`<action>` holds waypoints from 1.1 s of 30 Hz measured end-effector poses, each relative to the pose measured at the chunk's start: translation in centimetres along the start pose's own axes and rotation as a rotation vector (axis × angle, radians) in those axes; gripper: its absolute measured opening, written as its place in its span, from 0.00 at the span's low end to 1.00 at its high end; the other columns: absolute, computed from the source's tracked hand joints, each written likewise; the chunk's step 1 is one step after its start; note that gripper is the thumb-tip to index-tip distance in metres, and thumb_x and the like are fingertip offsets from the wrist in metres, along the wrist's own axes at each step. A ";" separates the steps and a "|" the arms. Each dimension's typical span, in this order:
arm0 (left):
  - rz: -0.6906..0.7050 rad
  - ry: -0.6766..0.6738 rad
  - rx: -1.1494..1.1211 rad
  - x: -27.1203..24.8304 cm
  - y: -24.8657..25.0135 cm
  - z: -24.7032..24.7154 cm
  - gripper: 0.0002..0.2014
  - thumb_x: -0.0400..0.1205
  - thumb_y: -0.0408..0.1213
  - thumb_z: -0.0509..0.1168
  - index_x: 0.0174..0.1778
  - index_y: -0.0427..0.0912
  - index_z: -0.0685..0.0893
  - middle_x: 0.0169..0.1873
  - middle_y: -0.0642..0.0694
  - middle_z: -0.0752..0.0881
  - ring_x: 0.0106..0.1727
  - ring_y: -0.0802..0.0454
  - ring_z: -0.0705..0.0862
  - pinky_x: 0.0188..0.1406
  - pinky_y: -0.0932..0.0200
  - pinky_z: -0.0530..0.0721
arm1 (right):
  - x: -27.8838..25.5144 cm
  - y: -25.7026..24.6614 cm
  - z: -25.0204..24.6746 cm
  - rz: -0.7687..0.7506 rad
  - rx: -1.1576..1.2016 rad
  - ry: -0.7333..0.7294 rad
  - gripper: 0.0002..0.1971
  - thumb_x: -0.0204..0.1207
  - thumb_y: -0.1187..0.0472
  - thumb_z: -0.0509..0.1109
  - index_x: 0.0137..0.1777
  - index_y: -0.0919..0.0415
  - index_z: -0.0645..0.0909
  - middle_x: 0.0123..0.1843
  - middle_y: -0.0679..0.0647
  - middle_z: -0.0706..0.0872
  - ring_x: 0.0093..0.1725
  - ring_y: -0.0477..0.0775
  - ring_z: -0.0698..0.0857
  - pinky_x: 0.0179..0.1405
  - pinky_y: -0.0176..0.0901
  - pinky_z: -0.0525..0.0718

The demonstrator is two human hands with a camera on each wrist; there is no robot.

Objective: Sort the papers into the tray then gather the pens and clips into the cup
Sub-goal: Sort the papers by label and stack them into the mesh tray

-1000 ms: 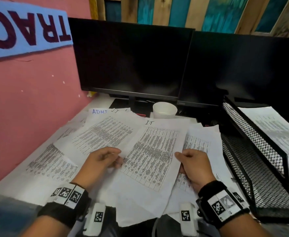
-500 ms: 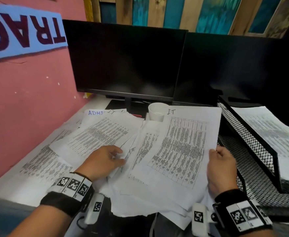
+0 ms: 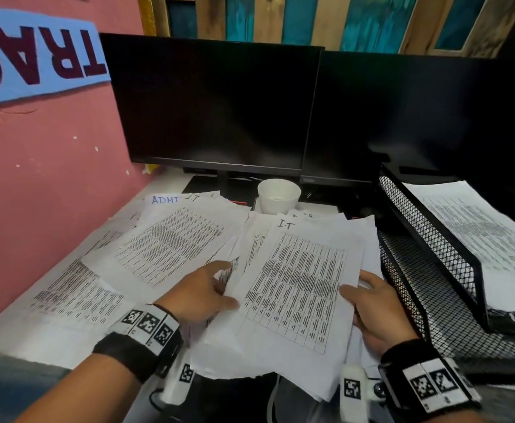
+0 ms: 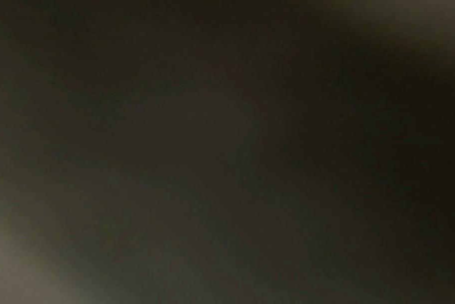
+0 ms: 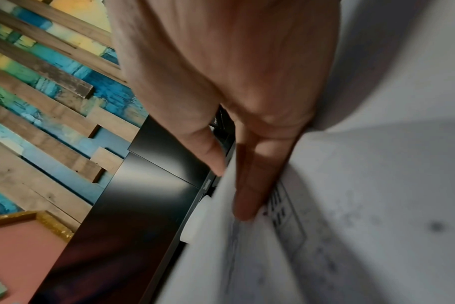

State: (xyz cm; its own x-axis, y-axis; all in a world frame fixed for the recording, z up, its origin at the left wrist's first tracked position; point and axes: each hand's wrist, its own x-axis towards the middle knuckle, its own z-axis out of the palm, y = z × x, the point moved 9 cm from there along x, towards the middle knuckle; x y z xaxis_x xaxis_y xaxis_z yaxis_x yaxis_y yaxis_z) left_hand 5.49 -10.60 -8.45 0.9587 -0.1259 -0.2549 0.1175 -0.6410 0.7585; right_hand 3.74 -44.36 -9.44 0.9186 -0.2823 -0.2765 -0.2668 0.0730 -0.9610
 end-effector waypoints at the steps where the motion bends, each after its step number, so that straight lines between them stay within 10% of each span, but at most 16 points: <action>1: -0.004 0.006 0.028 0.0 0.0 0.0 0.40 0.75 0.38 0.83 0.81 0.59 0.74 0.43 0.52 0.93 0.42 0.57 0.92 0.51 0.57 0.89 | -0.1 0.2 0.2 0.007 -0.030 -0.017 0.11 0.83 0.77 0.70 0.62 0.68 0.87 0.54 0.64 0.96 0.48 0.64 0.96 0.49 0.57 0.93; 9: 0.044 0.147 -0.105 -0.6 0.6 -0.8 0.24 0.84 0.36 0.75 0.76 0.56 0.82 0.29 0.51 0.79 0.23 0.59 0.73 0.26 0.65 0.73 | 0.0 0.8 0.5 0.023 -0.058 -0.016 0.13 0.88 0.73 0.63 0.61 0.59 0.86 0.56 0.59 0.96 0.58 0.66 0.94 0.64 0.72 0.90; 14: -0.023 0.242 -0.301 -1.9 -1.1 -2.9 0.37 0.81 0.35 0.79 0.86 0.49 0.74 0.25 0.57 0.81 0.26 0.63 0.81 0.32 0.60 0.76 | -0.2 0.6 0.4 0.019 -0.100 -0.019 0.15 0.88 0.73 0.61 0.59 0.57 0.87 0.56 0.58 0.96 0.59 0.69 0.94 0.63 0.76 0.89; 18: -0.039 0.059 -0.255 -3.9 -1.5 -3.7 0.12 0.84 0.24 0.72 0.52 0.43 0.98 0.39 0.42 0.97 0.37 0.48 0.94 0.48 0.41 0.95 | -0.4 0.0 0.6 -0.003 -0.129 -0.052 0.19 0.87 0.75 0.59 0.62 0.60 0.90 0.56 0.58 0.97 0.57 0.66 0.95 0.64 0.73 0.90; 22: -0.032 0.214 0.004 -5.1 -3.0 -7.7 0.14 0.86 0.34 0.70 0.37 0.50 0.95 0.32 0.49 0.94 0.30 0.54 0.88 0.39 0.51 0.89 | -0.8 -0.8 1.0 -0.008 -0.120 -0.070 0.20 0.87 0.75 0.58 0.64 0.61 0.90 0.57 0.59 0.97 0.57 0.65 0.95 0.65 0.71 0.89; 26: -0.014 0.392 -0.219 -6.7 -4.8 -11.7 0.14 0.86 0.46 0.70 0.42 0.41 0.92 0.32 0.40 0.91 0.33 0.49 0.85 0.43 0.36 0.87 | -1.4 -1.7 1.4 -0.004 -0.074 -0.072 0.20 0.89 0.76 0.58 0.64 0.61 0.90 0.56 0.60 0.97 0.57 0.66 0.95 0.65 0.71 0.89; 33: -0.028 0.606 -0.709 -9.1 -5.7 -16.6 0.12 0.93 0.32 0.61 0.55 0.43 0.91 0.44 0.42 0.97 0.41 0.43 0.95 0.49 0.45 0.87 | -2.0 -2.4 2.6 -0.001 0.036 -0.082 0.20 0.89 0.76 0.57 0.64 0.62 0.89 0.56 0.61 0.96 0.56 0.65 0.96 0.66 0.68 0.89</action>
State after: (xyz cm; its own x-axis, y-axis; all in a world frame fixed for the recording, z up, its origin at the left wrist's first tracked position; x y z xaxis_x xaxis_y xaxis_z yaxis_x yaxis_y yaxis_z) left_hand 0.44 6.80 -0.49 0.9011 0.4272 -0.0740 0.0822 -0.0005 0.9966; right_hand 3.28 -41.51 -6.55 0.9400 -0.2035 -0.2739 -0.2567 0.1073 -0.9605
